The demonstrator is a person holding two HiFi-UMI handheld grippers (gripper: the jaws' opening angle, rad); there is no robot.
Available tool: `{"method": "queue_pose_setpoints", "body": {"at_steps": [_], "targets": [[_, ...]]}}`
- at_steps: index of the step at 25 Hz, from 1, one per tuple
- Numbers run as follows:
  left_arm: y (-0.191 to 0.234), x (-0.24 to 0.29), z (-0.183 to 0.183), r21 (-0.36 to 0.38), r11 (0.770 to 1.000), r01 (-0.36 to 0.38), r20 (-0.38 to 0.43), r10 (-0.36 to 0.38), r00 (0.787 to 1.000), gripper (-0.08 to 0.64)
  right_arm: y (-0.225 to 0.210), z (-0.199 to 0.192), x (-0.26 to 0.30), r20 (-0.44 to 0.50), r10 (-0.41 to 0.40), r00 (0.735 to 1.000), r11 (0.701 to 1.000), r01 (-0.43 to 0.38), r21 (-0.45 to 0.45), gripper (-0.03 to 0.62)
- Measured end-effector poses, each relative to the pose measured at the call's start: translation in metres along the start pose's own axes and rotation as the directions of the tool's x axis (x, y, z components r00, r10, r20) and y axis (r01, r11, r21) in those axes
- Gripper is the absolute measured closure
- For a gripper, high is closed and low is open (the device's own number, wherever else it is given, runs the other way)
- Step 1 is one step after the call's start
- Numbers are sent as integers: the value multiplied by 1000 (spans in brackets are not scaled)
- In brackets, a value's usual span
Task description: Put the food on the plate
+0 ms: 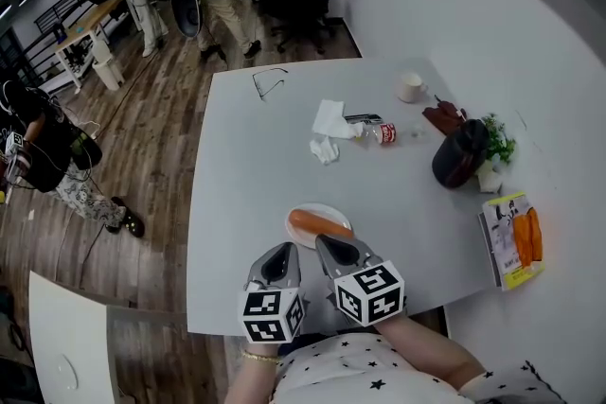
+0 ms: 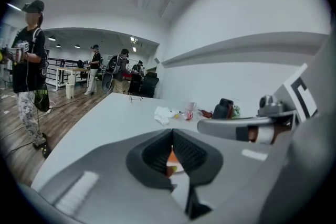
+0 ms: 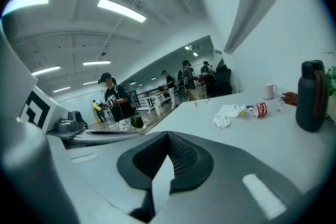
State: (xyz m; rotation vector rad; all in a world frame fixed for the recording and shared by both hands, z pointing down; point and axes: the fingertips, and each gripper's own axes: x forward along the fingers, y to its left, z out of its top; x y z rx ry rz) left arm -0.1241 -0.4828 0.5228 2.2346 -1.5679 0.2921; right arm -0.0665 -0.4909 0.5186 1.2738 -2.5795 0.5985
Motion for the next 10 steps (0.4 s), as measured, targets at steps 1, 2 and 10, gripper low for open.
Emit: {"method": "queue_pose_setpoints", "body": {"at_steps": [1,2,10], "targets": [[0,0,-1,0,1000,0,-2,0,1000,552,0,0,0,-1,-1,1000,1000,1,-1,594],[0,0,-1,1,1000,1,-3,-1,1000,552,0,0,1,-3,-3,1000,1000,3,-2,594],[1,0,0,8,1000,7,-6,-7,1000,552,3,-5,3,-21,-12,1000,1000,12,-7,594]]}}
